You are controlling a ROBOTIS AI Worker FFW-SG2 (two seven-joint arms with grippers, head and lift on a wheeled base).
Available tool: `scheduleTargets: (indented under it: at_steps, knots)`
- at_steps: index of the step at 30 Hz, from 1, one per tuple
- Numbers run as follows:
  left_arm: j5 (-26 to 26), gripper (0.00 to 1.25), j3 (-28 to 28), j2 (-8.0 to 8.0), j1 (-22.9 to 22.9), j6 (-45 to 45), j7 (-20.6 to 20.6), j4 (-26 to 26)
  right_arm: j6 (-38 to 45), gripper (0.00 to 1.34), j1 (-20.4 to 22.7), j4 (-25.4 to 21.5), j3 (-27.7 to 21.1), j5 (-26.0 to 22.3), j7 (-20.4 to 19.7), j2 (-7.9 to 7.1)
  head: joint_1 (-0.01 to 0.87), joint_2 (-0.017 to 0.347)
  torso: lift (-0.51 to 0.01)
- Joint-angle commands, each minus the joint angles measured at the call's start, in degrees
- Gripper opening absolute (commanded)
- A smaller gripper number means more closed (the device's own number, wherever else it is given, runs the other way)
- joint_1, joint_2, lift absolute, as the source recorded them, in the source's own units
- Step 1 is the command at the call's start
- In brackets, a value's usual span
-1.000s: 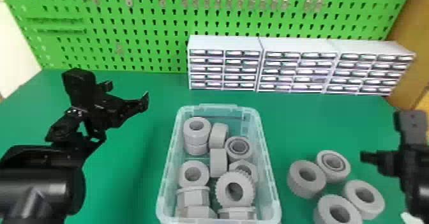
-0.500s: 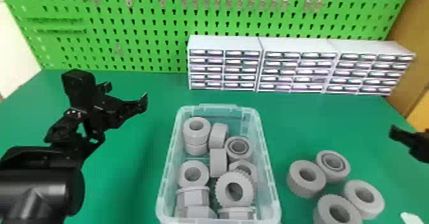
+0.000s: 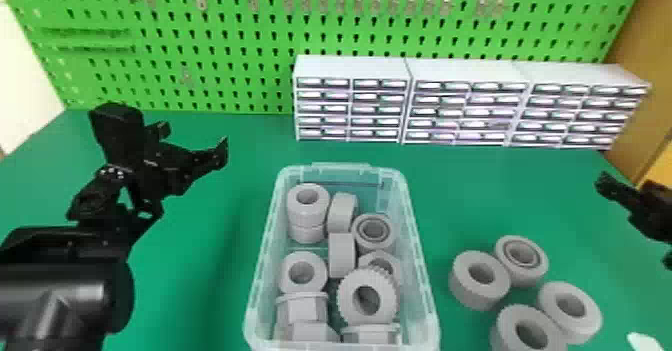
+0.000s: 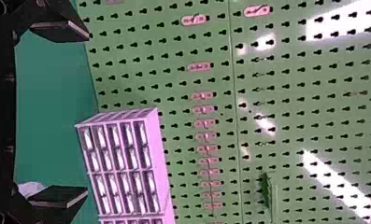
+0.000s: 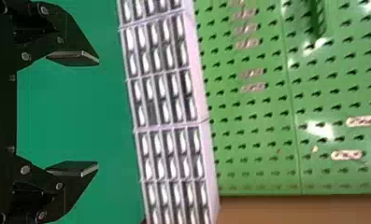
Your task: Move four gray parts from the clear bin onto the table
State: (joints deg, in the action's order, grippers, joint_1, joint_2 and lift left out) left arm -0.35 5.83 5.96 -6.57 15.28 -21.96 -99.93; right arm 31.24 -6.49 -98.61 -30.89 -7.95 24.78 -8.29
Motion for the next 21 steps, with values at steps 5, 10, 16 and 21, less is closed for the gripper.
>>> scheduleTargets:
  at_steps: [5,10,16,21]
  knots:
    - [0.18,1.13,0.32,-0.59,-0.11,-2.01,1.31,0.0,-8.13,0.87,-1.86,0.26,6.63,4.26,-0.09,3.72,0.678,0.034,-0.05]
    - [0.53,1.13,-0.38,-0.68,-0.46,-2.19,1.31,0.0,-12.08,0.87,-2.21,-0.53,9.97,8.22,-0.79,5.48,0.678,0.034,-0.05]
    - [0.97,1.13,-0.64,-0.59,-0.46,-2.36,1.31,0.0,-14.9,0.87,-2.13,-0.53,13.49,9.89,-2.72,6.45,0.678,0.034,-0.05]
    - [1.14,1.13,-0.82,-0.59,-0.55,-2.36,1.31,0.0,-15.25,0.87,-2.13,-0.53,14.98,11.03,-2.99,6.27,0.678,0.034,-0.05]
